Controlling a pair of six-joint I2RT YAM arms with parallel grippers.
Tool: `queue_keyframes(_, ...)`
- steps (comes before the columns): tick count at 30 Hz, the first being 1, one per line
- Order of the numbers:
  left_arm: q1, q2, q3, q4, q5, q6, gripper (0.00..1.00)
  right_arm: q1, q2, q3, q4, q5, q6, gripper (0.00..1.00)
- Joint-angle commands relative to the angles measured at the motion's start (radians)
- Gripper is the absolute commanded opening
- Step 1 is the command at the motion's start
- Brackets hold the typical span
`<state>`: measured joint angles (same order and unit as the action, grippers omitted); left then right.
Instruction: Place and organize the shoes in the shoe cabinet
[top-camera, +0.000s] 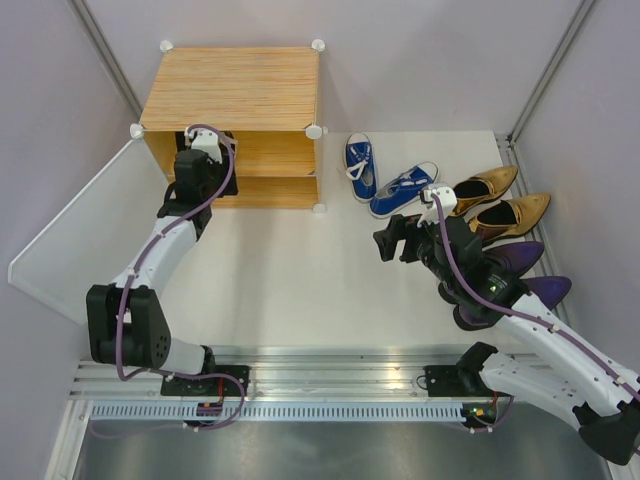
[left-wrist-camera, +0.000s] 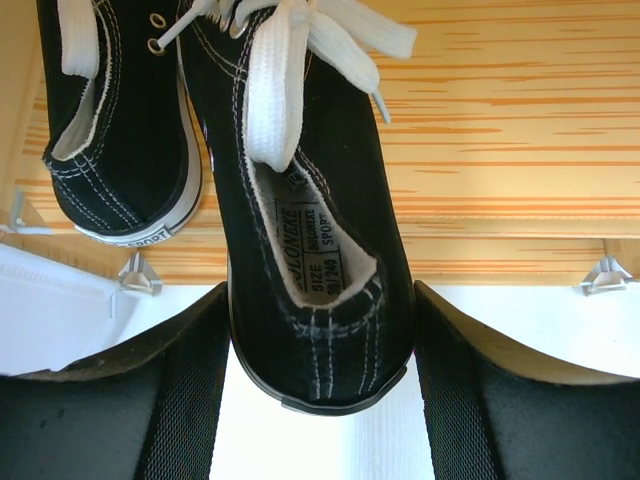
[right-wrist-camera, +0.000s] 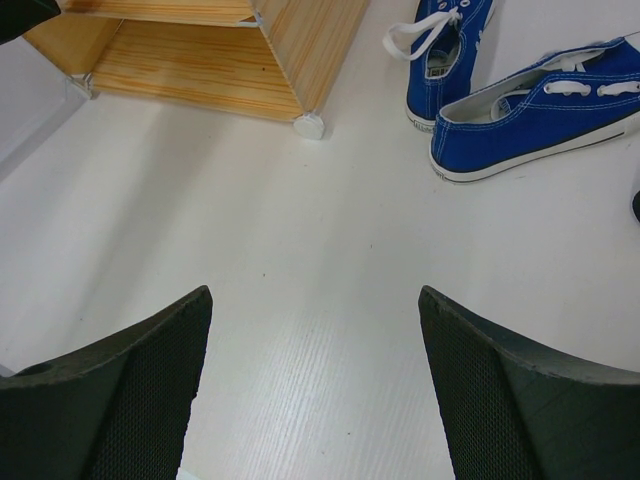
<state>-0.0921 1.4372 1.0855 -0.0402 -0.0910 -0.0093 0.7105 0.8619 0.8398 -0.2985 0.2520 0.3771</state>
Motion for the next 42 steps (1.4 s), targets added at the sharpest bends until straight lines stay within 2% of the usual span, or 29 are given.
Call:
queue_keyframes(1, 0.015, -0.098, -0.039, 0.187, 0.069, 0.019, 0.02, -0.002, -0.014, -0.005, 0.035, 0.013, -0.012, 0.88)
queue_keyframes(7, 0.008, -0.13, -0.098, 0.23, 0.135, -0.014, 0.02, -0.002, -0.012, -0.007, 0.036, 0.01, -0.012, 0.87)
queue_keyframes(12, 0.003, -0.092, -0.105, 0.266, 0.161, -0.021, 0.02, -0.003, -0.008, -0.008, 0.039, 0.009, -0.01, 0.88)
queue_keyframes(28, -0.024, 0.034, -0.035, 0.342, -0.033, -0.05, 0.02, -0.006, 0.006, -0.008, 0.041, 0.01, -0.015, 0.87)
queue_keyframes(42, -0.028, 0.167, 0.011, 0.45, -0.122, -0.05, 0.02, -0.016, 0.023, -0.001, 0.042, 0.013, -0.018, 0.87)
